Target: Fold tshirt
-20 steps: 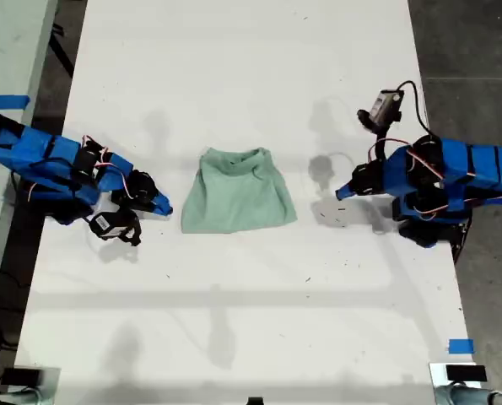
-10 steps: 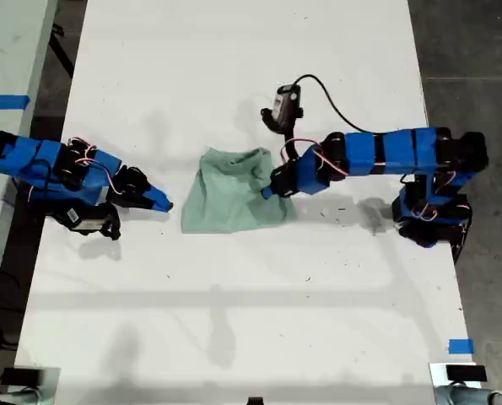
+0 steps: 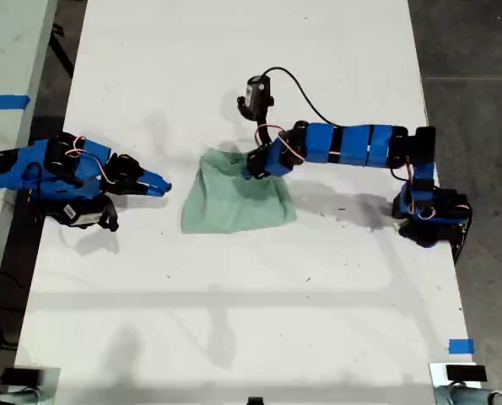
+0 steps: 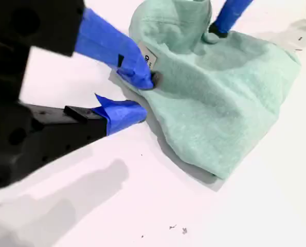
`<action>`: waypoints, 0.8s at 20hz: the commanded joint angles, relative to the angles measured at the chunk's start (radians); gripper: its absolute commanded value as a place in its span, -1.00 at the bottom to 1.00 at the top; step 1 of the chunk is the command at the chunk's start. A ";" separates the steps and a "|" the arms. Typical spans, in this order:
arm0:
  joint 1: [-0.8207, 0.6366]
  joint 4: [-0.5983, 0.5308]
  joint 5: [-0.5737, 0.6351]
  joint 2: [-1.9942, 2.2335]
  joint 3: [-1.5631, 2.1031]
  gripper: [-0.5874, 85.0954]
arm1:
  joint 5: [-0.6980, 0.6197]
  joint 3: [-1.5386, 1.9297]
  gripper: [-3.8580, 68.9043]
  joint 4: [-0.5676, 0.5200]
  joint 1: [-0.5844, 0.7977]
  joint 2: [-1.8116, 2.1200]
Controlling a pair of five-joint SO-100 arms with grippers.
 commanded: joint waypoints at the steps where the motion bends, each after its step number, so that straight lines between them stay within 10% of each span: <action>1: -0.005 0.005 0.005 0.104 0.005 -0.60 | -0.051 -0.138 -0.93 -0.015 0.152 -0.017; 9: -0.009 0.006 0.012 0.104 0.005 -0.56 | -0.018 0.505 -0.93 0.153 0.190 0.825; 16: -0.009 0.008 0.021 0.104 0.005 -0.56 | 0.416 1.436 -0.93 0.282 -0.064 1.870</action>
